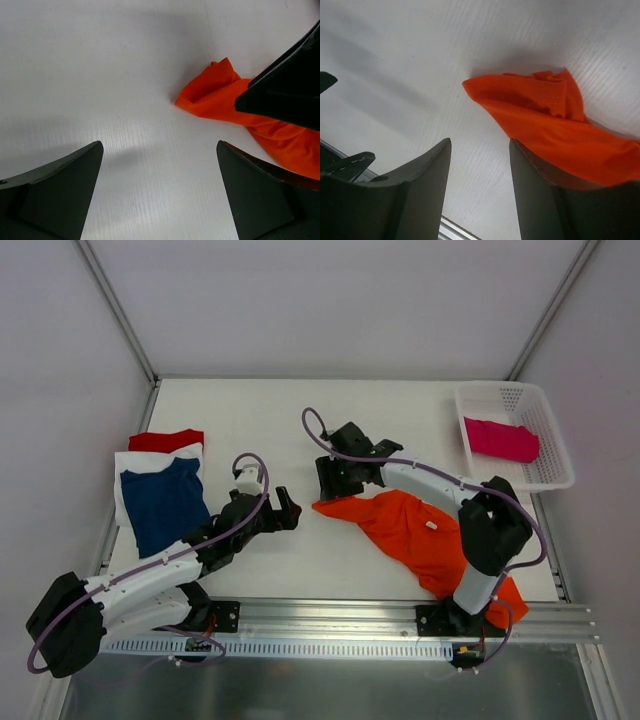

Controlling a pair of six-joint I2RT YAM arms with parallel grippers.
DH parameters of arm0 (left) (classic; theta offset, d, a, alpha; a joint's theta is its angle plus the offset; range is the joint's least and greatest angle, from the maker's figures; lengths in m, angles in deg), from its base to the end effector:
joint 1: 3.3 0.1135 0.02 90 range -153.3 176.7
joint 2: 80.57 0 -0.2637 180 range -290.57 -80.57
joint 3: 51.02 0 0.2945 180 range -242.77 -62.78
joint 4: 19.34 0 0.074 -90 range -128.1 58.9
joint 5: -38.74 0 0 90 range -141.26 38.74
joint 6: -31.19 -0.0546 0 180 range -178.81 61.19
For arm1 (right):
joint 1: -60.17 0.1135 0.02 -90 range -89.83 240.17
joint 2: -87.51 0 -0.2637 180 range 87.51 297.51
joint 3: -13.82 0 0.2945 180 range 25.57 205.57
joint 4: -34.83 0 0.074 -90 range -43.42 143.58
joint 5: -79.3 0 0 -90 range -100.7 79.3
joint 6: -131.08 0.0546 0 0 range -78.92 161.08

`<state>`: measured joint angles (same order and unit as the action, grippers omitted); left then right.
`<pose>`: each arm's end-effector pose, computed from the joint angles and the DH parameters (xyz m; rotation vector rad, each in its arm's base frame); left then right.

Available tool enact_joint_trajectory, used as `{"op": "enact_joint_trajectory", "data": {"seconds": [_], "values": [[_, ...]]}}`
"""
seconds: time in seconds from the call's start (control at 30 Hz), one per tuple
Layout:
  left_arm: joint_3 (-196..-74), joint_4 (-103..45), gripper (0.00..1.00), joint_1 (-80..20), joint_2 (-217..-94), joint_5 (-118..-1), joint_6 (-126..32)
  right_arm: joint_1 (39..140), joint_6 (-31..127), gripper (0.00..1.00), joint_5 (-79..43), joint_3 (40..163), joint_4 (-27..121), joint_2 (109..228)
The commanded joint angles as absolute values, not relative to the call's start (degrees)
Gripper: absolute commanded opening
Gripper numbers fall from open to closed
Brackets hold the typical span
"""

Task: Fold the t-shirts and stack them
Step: Flatten the tshirt out

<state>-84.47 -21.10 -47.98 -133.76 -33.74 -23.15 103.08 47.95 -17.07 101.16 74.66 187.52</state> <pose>0.1939 -0.1687 0.1790 -0.0512 1.9805 -0.6334 0.3117 0.2981 0.2068 -0.8344 2.4093 0.4929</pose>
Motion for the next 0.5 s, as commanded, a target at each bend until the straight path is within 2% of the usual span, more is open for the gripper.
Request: {"op": "enact_joint_trajectory", "data": {"seconds": [0.0, 0.47], "values": [[-84.57, -20.73, 0.99, -48.38, -134.27, -32.1, -22.34, 105.16, 49.43, 0.53, -16.5, 103.18, 72.25, 188.31], [-82.64, -20.37, 0.99, -48.38, -131.11, -33.07, -23.39, 106.93, 49.95, 0.53, -19.05, 108.0, 70.31, 198.78]]}}
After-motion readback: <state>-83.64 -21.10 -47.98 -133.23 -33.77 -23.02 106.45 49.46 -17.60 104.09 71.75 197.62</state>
